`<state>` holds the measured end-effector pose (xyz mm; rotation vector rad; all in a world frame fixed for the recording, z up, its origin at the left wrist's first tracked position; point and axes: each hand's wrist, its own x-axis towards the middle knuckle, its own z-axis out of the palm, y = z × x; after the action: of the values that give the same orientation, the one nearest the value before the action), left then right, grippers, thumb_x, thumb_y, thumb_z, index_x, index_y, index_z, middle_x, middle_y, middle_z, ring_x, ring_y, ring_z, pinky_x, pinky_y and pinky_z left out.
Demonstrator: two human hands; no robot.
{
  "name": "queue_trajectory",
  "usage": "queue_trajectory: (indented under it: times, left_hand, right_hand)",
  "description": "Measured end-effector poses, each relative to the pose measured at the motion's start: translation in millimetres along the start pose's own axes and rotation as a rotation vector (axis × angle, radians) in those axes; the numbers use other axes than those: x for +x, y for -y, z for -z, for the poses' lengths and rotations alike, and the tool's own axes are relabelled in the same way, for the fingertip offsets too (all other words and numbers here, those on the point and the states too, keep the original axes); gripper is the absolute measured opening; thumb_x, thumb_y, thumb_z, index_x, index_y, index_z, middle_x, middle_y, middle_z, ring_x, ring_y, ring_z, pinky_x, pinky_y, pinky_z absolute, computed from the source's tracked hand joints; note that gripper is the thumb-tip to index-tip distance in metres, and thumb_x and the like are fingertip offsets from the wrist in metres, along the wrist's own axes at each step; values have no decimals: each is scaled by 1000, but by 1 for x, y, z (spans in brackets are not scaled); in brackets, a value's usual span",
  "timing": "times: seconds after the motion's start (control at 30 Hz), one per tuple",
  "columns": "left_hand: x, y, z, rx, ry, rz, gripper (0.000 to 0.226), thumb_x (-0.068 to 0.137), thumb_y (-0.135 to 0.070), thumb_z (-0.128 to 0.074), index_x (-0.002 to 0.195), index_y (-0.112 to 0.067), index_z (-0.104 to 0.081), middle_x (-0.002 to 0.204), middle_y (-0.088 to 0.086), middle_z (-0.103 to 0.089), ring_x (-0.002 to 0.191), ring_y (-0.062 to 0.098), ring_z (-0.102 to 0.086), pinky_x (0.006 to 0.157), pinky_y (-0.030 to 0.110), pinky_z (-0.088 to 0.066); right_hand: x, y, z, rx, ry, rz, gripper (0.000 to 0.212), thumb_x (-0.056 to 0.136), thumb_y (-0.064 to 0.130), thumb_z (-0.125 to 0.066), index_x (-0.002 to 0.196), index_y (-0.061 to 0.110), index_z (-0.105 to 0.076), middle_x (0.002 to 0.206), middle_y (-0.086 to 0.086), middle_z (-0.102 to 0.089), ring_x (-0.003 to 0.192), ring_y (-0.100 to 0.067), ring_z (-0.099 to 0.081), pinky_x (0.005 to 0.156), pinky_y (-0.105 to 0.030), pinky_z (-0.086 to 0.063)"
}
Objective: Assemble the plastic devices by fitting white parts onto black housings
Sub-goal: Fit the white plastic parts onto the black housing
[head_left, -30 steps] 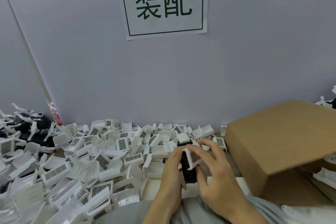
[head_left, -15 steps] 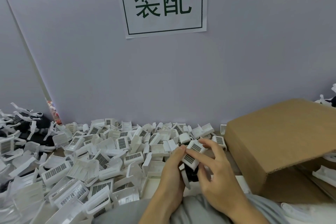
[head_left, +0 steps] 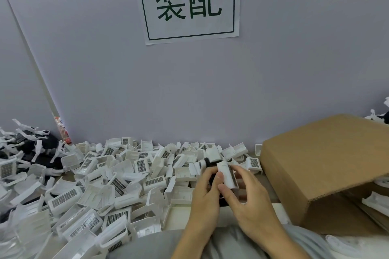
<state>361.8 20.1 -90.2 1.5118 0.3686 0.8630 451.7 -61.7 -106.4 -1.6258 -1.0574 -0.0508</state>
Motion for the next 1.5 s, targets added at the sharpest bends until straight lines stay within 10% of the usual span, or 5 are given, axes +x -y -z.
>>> queue_trajectory:
  times: [0.2,0.4,0.87,1.03,1.5]
  left_hand:
    - [-2,-2,-1,104,89,0,40,103,4,-38,105,-20,-70,83,-15,-72,52,-5,-57,55,5,-40]
    - [-1,-2,0,55,11,56,31,101,6,-46,110,-23,-42,104,13,-68,54,8,-63,53,15,-48]
    - [2,0,2,-162,-20,209,27,88,3,-68,110,-12,-64,98,3,-79,63,10,-70,51,17,-49]
    - [1,1,2,-150,67,155,38,96,6,-56,107,-24,-76,111,2,-77,107,21,-72,89,42,-57]
    - [-1,1,3,-121,105,76,39,97,5,-56,112,-25,-77,113,0,-76,97,10,-72,67,14,-51]
  right_hand:
    - [0,-2,3,25,-77,-48,39,92,20,-67,110,52,-53,106,27,-62,102,0,-62,84,-31,-56]
    - [4,-12,7,142,-219,-197,45,87,7,-69,123,29,-52,112,14,-59,103,0,-57,80,-19,-46]
    - [2,-10,4,232,-211,-97,46,82,6,-78,107,39,-58,97,16,-69,85,0,-67,60,-9,-49]
    - [3,-11,2,189,-245,-100,45,77,13,-83,102,41,-58,90,17,-69,83,2,-67,59,-8,-49]
    - [2,-12,3,65,-242,-102,46,76,23,-86,117,24,-64,92,14,-71,83,3,-67,66,-9,-50]
